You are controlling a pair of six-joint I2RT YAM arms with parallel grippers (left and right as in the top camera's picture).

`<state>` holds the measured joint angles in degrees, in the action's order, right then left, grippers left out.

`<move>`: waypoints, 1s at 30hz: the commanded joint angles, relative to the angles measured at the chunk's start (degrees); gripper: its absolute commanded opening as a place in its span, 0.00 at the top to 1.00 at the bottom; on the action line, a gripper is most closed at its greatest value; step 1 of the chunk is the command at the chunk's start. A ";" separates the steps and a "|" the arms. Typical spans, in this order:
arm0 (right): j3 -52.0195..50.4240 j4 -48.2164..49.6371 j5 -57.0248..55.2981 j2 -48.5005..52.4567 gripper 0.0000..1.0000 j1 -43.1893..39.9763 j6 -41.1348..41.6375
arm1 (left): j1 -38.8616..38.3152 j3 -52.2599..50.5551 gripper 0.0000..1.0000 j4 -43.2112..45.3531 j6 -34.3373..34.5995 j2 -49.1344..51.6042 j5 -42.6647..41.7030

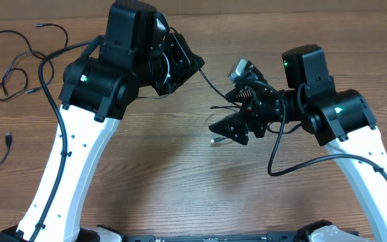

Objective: Untangle cables

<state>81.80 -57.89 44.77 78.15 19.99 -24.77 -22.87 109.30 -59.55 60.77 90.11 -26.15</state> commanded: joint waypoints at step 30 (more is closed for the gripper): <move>1.20 3.19 -6.12 -0.20 0.96 0.26 9.51 | 2.34 1.18 0.95 -0.61 0.70 -0.55 -0.55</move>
<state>81.80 -55.40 38.59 78.15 19.99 -17.98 -20.73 109.30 -60.18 61.39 90.11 -27.22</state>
